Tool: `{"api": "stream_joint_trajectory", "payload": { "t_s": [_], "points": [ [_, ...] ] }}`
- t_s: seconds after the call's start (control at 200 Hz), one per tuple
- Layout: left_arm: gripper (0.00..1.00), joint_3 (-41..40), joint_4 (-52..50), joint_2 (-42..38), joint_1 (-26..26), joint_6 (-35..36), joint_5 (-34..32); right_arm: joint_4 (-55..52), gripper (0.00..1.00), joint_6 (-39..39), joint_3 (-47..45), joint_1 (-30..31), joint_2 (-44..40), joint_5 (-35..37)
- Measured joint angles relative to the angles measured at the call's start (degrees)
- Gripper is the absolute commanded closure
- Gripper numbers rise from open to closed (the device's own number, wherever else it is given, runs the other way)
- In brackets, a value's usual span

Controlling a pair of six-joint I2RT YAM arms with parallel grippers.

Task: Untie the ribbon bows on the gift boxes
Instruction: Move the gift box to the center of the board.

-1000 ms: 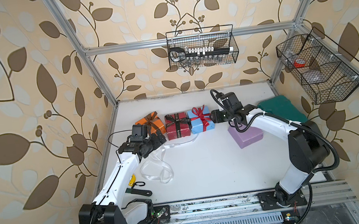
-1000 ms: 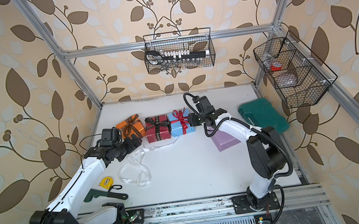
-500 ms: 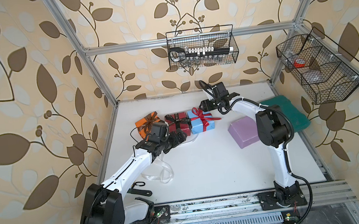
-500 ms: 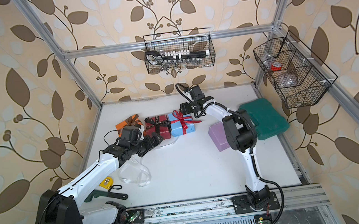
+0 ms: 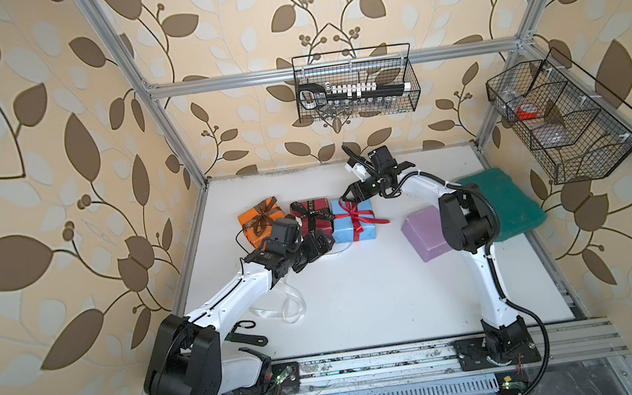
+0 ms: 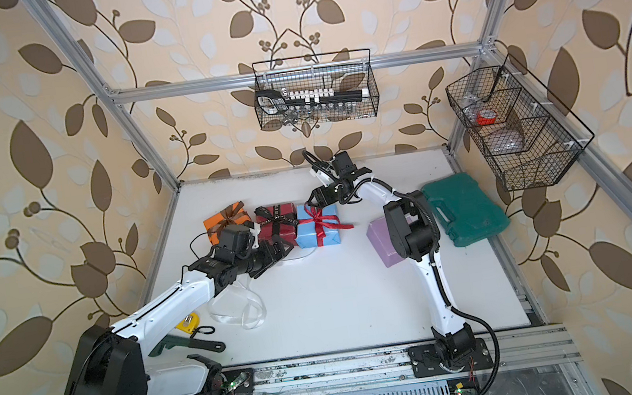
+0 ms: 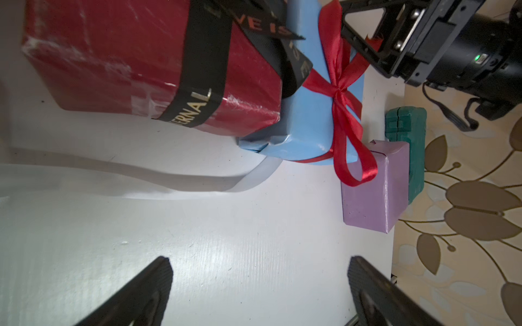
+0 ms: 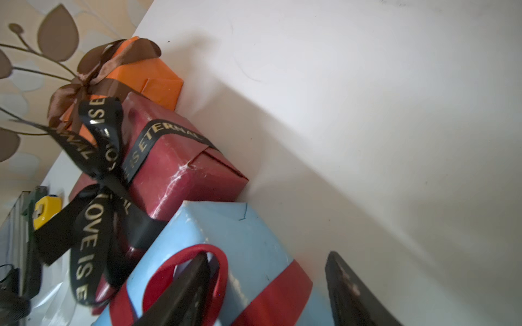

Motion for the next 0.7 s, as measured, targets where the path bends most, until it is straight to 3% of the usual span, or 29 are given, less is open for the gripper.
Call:
{"api": "stream_joint_trajectory", "payload": {
  "t_s": [0.37, 0.7],
  "points": [
    [0.01, -1.33, 3.3, 3.26, -0.07, -1.51, 1.27, 4.79, 0.37, 3.87, -27.39, -0.68, -16.87, -4.57],
    [0.01, -1.29, 6.4, 6.05, -4.33, -2.93, 3.15, 9.7, 0.36, 11.45, -45.09, 0.79, -30.53, -5.31]
  ]
}}
